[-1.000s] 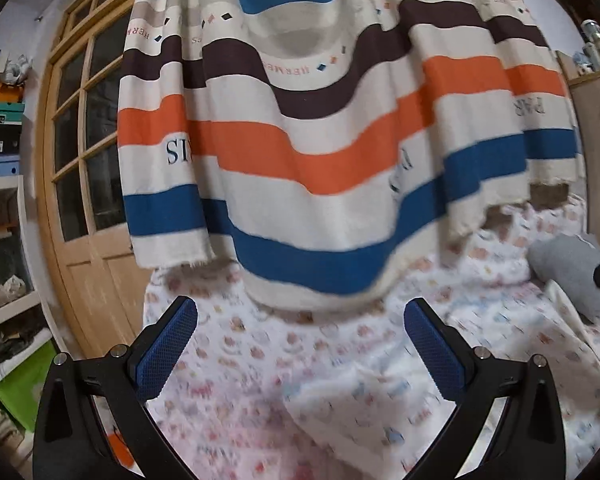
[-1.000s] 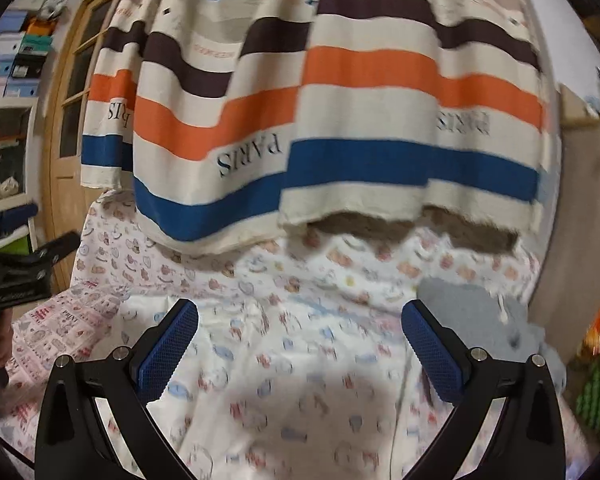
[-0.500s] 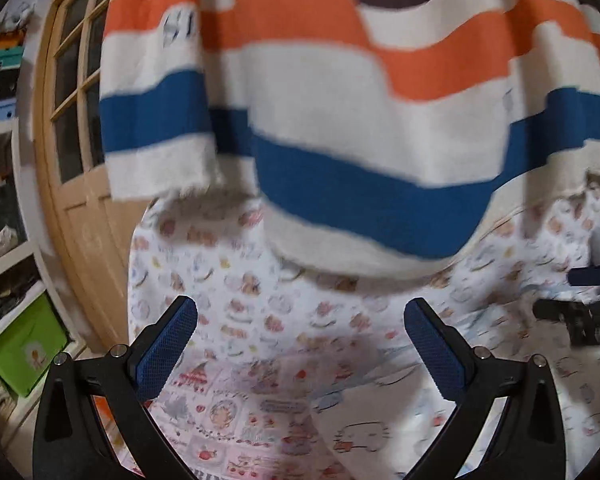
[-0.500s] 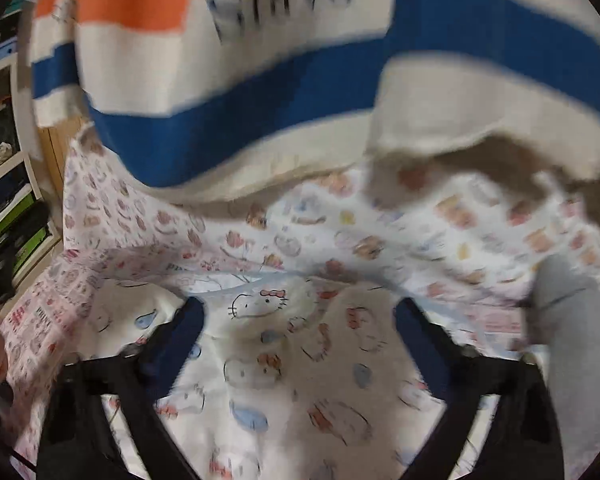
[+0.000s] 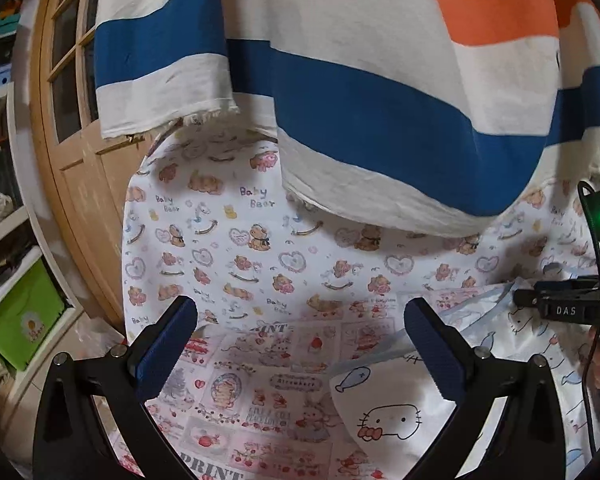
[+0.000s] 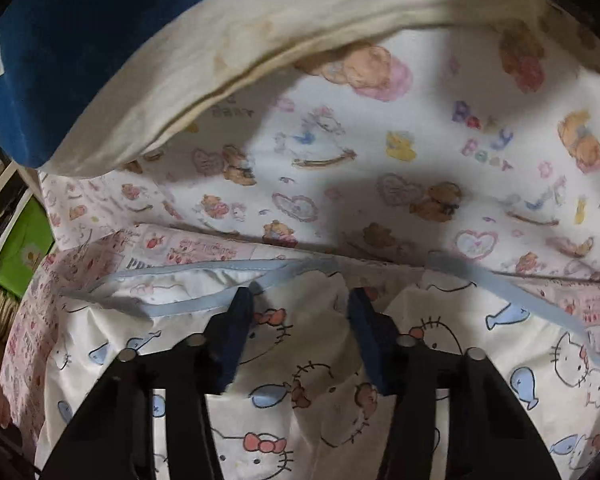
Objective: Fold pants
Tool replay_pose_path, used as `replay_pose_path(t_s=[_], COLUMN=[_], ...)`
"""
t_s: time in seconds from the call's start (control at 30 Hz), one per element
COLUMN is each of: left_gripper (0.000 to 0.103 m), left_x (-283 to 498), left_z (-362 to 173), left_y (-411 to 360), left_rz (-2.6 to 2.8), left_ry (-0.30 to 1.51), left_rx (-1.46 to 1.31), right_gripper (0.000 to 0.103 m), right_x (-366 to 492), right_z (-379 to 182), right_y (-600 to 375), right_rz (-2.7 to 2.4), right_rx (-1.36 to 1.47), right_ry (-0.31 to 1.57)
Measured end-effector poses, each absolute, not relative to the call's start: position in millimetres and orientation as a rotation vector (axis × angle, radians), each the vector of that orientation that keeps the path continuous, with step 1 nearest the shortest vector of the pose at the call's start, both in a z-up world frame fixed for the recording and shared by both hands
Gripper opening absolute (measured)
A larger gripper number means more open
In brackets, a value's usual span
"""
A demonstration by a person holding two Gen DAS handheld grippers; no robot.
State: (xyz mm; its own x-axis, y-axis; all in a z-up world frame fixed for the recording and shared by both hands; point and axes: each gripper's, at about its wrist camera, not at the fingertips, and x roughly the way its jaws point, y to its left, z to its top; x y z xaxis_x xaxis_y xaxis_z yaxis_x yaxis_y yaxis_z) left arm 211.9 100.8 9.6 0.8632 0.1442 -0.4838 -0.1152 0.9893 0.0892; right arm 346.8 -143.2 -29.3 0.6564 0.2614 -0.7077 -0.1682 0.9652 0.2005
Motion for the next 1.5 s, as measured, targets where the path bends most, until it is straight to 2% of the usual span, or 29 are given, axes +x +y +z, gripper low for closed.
replay_pose_path(t_s=[0.03, 0.07, 0.1, 0.17, 0.43, 0.53, 0.6, 0.77, 0.83, 0.9, 0.97, 1.3, 1.5], left_gripper=[0.103, 0.103, 0.103, 0.103, 0.102, 0.086, 0.075, 0.067, 0.055, 0.021, 0.007, 0.005, 0.005], left_x=[212.1, 212.4, 213.0, 215.3, 241.0, 248.7, 253.4, 267.1, 271.4, 274.3, 273.1, 254.1, 260.9], left_z=[9.3, 9.0, 8.6, 6.1, -18.9, -29.6, -36.8, -50.4, -55.6, -57.8, -57.5, -21.0, -30.3], left_y=[100.4, 100.6, 101.7, 105.0, 122.7, 123.7, 121.8, 114.2, 112.9, 116.2, 119.2, 150.2, 163.3], left_rz=[0.133, 0.132, 0.134, 0.139, -0.037, -0.122, -0.155, -0.146, -0.165, -0.221, -0.254, 0.013, 0.039], left_ry=[0.508, 0.505, 0.504, 0.514, 0.694, 0.765, 0.803, 0.835, 0.847, 0.865, 0.865, 0.674, 0.723], left_rx=[0.06, 0.058, 0.056, 0.041, -0.16, -0.241, -0.27, -0.23, -0.23, -0.28, -0.326, -0.213, -0.215], right_gripper=[0.033, 0.015, 0.007, 0.003, 0.003, 0.003, 0.003, 0.004, 0.012, 0.034, 0.042, 0.043, 0.043], right_x=[345.5, 345.0, 345.1, 342.9, 337.6, 340.2, 340.4, 338.9, 339.3, 331.3, 327.4, 325.8, 327.9], right_z=[-29.7, -30.2, -30.1, -27.0, -14.0, -12.3, -9.6, -3.0, -1.1, -3.1, -5.8, -22.4, -30.2], right_y=[-142.9, -143.6, -145.1, -150.8, -192.7, -206.6, -212.1, -206.0, -201.1, -198.2, -194.3, -168.5, -151.3], right_rz=[0.229, 0.225, 0.214, 0.172, -0.061, -0.017, 0.088, 0.179, 0.197, 0.21, 0.214, 0.278, 0.314], right_rx=[0.113, 0.11, 0.111, 0.121, 0.154, 0.209, 0.243, 0.227, 0.207, 0.203, 0.198, 0.15, 0.084], right_ry=[0.81, 0.805, 0.803, 0.78, 0.714, 0.713, 0.702, 0.681, 0.681, 0.671, 0.658, 0.687, 0.722])
